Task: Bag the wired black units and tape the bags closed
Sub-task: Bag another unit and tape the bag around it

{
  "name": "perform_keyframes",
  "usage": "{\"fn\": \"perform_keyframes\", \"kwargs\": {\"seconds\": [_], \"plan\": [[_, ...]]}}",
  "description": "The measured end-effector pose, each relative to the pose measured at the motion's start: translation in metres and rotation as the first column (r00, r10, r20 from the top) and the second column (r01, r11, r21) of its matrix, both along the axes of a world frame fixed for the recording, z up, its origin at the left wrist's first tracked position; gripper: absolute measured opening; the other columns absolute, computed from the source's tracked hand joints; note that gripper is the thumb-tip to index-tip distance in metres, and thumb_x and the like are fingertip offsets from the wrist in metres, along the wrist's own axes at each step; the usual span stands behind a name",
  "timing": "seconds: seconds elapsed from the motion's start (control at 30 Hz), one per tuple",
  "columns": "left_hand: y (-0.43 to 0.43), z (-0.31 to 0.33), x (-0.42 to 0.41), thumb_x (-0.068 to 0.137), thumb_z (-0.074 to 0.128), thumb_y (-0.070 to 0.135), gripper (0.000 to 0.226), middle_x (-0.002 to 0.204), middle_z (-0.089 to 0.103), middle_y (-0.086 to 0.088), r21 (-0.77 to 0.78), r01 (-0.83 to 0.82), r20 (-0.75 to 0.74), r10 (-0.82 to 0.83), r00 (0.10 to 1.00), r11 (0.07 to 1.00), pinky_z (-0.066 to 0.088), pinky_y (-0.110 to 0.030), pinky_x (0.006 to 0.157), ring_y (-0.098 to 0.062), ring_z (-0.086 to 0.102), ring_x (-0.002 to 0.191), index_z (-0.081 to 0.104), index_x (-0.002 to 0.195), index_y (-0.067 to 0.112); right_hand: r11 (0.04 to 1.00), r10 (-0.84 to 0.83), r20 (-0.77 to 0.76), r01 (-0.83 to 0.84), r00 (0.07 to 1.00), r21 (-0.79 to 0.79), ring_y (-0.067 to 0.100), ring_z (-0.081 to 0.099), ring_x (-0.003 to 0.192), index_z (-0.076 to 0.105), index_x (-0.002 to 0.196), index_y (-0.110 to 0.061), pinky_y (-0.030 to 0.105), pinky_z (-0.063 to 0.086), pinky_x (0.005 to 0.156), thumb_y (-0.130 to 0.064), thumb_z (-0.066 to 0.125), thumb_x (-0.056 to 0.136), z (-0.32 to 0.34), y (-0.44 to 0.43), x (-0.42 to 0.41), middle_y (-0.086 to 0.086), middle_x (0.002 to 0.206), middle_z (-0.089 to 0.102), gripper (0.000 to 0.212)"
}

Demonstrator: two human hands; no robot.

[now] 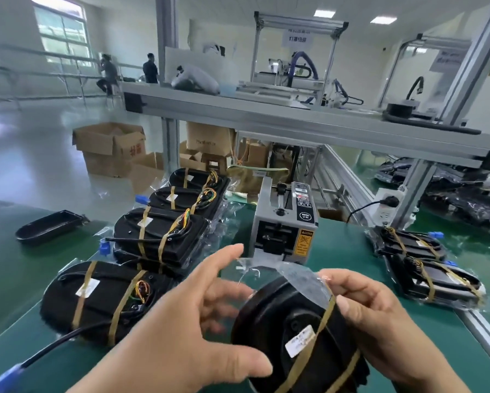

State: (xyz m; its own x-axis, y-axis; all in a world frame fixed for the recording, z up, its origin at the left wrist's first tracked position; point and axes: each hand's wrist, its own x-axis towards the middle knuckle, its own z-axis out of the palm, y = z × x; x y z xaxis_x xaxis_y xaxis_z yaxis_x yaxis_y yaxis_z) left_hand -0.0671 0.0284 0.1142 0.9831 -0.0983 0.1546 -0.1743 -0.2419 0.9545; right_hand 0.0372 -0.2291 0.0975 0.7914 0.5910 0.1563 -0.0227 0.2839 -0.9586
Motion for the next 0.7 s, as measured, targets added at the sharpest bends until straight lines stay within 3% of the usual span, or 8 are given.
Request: {"fn": "perform_keyframes", "kwargs": {"seconds": [0.1,0.2,0.3,0.4,0.5,0.6,0.7], "plan": [[0.017,0.007,-0.020,0.048,0.090,0.049,0.086,0.109,0.070,0.023,0.020,-0.145,0.081,0.143,0.986,0.989,0.055,-0.016,0.078,-0.004,0.071,0.095,0.045,0.118,0.071,0.996,0.072,0.012,-0.071,0.997,-0.059,0.030,0.073,0.092,0.074,0.105,-0.005,0.031,0.058,0.078,-0.008,0.074,0.075,0.018,0.036,0.001,0.021,0.106,0.073,0.030],[0.036,0.005,-0.035,0.044,0.082,0.043,0.059,0.098,0.076,0.017,-0.127,-0.310,0.103,0.324,0.941,0.942,0.052,-0.007,0.073,-0.003,0.073,0.091,0.068,0.100,0.057,0.979,0.089,0.091,-0.071,0.992,-0.189,0.024,0.072,0.092,0.076,0.102,-0.015,0.028,0.058,0.079,-0.019,0.074,0.071,0.039,0.077,0.001,0.015,0.106,0.075,0.031],[0.058,-0.001,-0.041,0.038,0.079,0.041,0.050,0.091,0.078,0.008,-0.294,-0.426,0.056,0.461,0.886,0.855,0.053,-0.009,0.069,-0.005,0.074,0.086,0.076,0.087,0.050,0.935,0.110,0.226,-0.023,0.968,-0.355,0.013,0.072,0.095,0.076,0.101,-0.026,0.022,0.056,0.083,-0.026,0.077,0.080,0.055,0.115,-0.001,0.002,0.104,0.077,0.021],[0.077,-0.004,-0.046,0.043,0.081,0.040,0.044,0.086,0.078,-0.001,-0.363,-0.457,-0.017,0.485,0.875,0.812,0.055,-0.017,0.060,-0.011,0.074,0.073,0.078,0.087,0.043,0.929,0.004,0.338,0.121,0.941,-0.348,0.005,0.071,0.099,0.076,0.097,-0.029,0.014,0.054,0.083,-0.029,0.071,0.074,0.060,0.131,-0.003,-0.007,0.102,0.077,0.024],[0.094,-0.006,-0.049,0.051,0.094,0.028,0.040,0.082,0.077,-0.009,-0.366,-0.497,-0.048,0.517,0.854,0.787,0.056,-0.021,0.056,-0.013,0.072,0.065,0.080,0.087,0.034,0.905,-0.199,0.383,0.319,0.902,-0.280,-0.004,0.069,0.094,0.073,0.099,-0.041,0.022,0.050,0.086,-0.032,0.066,0.080,0.053,0.127,-0.005,-0.015,0.101,0.076,0.022],[0.111,-0.012,-0.047,0.053,0.081,0.035,0.036,0.087,0.077,-0.010,-0.397,-0.549,-0.070,0.572,0.817,0.735,0.059,-0.027,0.058,-0.018,0.075,0.073,0.080,0.089,0.031,0.857,-0.302,0.338,0.409,0.891,-0.314,-0.004,0.068,0.094,0.070,0.102,-0.046,0.031,0.050,0.090,-0.054,0.063,0.067,0.032,0.120,-0.013,-0.019,0.102,0.074,0.036],[0.128,-0.017,-0.043,0.054,0.076,0.038,0.040,0.092,0.077,-0.014,-0.452,-0.557,-0.123,0.570,0.813,0.696,0.061,-0.033,0.062,-0.028,0.076,0.082,0.080,0.091,0.023,0.889,-0.273,0.090,0.287,0.958,-0.358,0.012,0.070,0.101,0.070,0.108,-0.033,0.041,0.058,0.080,-0.057,0.063,0.063,0.006,0.131,-0.024,-0.009,0.103,0.075,0.052]]}}
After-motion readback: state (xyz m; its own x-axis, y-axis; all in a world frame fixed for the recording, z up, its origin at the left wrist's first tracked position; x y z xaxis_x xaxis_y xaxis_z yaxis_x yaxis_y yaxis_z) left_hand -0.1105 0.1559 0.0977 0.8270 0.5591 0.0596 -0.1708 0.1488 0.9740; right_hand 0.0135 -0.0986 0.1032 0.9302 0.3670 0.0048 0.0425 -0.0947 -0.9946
